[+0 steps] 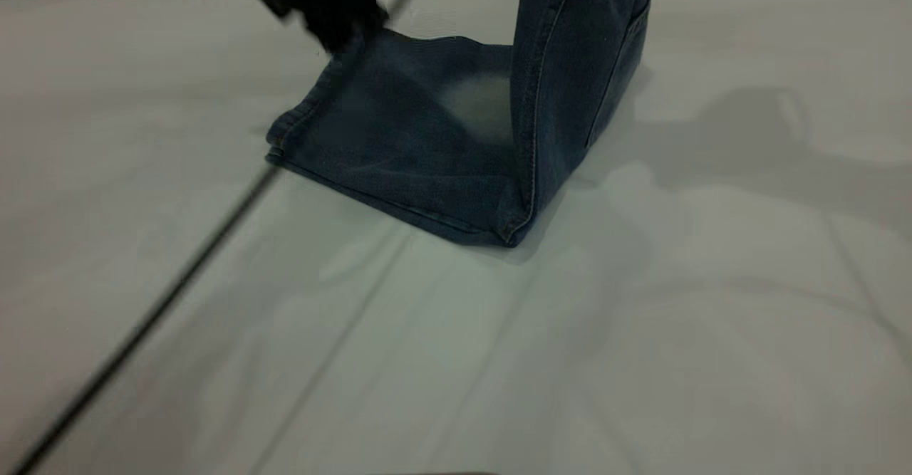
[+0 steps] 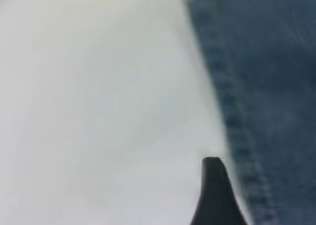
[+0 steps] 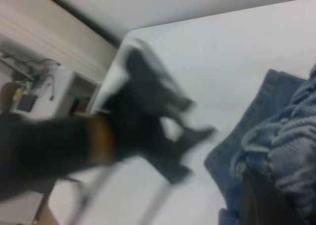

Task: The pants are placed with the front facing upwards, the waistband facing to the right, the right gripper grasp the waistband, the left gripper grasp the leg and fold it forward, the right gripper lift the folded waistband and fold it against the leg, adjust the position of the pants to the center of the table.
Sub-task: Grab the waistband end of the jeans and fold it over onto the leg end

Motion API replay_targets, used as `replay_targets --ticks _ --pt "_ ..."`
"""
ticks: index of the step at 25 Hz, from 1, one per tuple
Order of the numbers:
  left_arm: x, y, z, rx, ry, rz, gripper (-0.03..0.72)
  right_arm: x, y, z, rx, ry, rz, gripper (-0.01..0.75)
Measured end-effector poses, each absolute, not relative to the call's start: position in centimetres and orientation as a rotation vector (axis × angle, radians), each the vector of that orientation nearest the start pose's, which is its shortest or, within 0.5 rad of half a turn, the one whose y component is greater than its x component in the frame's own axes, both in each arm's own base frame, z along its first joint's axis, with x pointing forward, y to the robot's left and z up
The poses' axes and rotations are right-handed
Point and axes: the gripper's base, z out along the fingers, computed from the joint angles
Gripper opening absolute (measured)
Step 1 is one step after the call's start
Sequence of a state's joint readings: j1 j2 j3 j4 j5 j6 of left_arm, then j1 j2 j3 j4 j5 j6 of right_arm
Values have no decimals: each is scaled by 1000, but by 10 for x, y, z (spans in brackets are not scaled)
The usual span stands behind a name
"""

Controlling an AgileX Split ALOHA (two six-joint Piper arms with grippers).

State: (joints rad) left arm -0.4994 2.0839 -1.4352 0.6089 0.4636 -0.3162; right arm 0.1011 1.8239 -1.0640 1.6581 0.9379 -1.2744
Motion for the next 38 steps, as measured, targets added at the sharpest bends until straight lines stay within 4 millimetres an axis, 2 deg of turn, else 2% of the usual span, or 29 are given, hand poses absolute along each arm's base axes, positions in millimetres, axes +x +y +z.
replay_targets --ticks 3,9,11,14,18,21,25,30,34,38 --pt "404 -178 210 723 2278 213 433 355 122 216 -215 2153 1246 58" --pt "386 -139 304 556 2118 210 433 355 179 223 -304 2154 1038 58" --pt "375 -133 329 524 2068 202 433 356 201 225 -333 2137 991 58" --pt "361 -127 356 496 2011 193 433 361 231 219 -384 2126 962 58" --pt "346 -119 378 465 1974 191 433 364 270 193 -453 2156 965 59" --pt "336 -114 388 442 1972 200 433 371 291 169 -462 2189 930 64" --pt "329 -109 397 423 1971 208 433 380 304 136 -450 2238 897 87" --pt "326 -108 400 418 1966 208 433 385 307 104 -414 2299 892 152" --pt "326 -108 400 418 1967 209 433 385 308 103 -405 2300 898 312" --pt "326 -108 400 418 1968 209 433 386 312 110 -419 2274 948 526"
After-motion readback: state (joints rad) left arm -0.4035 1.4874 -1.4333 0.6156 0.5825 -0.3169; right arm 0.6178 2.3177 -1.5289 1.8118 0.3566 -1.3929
